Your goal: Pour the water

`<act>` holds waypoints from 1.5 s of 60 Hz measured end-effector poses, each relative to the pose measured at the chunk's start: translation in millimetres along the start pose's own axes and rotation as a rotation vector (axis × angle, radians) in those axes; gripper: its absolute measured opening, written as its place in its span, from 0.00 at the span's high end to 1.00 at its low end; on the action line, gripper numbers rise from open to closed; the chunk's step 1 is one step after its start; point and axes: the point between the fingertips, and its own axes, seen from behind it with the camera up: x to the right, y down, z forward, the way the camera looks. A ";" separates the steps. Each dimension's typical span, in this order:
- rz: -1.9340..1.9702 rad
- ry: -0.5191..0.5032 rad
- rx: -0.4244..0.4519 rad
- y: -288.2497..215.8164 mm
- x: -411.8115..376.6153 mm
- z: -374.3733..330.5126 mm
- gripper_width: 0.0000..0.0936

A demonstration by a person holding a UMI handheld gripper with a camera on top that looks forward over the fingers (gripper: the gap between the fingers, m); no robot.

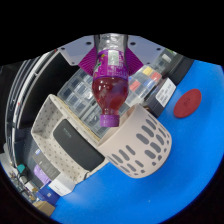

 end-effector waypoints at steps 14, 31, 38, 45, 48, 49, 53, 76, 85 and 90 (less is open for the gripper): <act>0.296 -0.001 -0.016 17.8 2.4 -2.3 0.65; 1.446 -0.092 -0.001 40.4 -5.3 -18.4 0.64; 1.844 -0.140 0.017 42.9 -14.1 -17.9 0.64; 2.101 -0.201 0.051 33.8 -29.1 -14.6 0.64; 2.165 -0.232 0.067 30.2 -38.0 -10.9 0.64; 2.182 -0.238 0.068 29.0 -40.8 -9.6 0.64; 2.227 -0.242 0.057 21.4 -49.5 -6.5 0.64; 2.259 -0.221 0.052 5.8 -71.5 -7.6 0.52; 2.268 -0.266 0.002 5.7 -82.5 -14.1 0.28; 2.271 -0.270 -0.038 7.9 -85.1 -28.3 0.14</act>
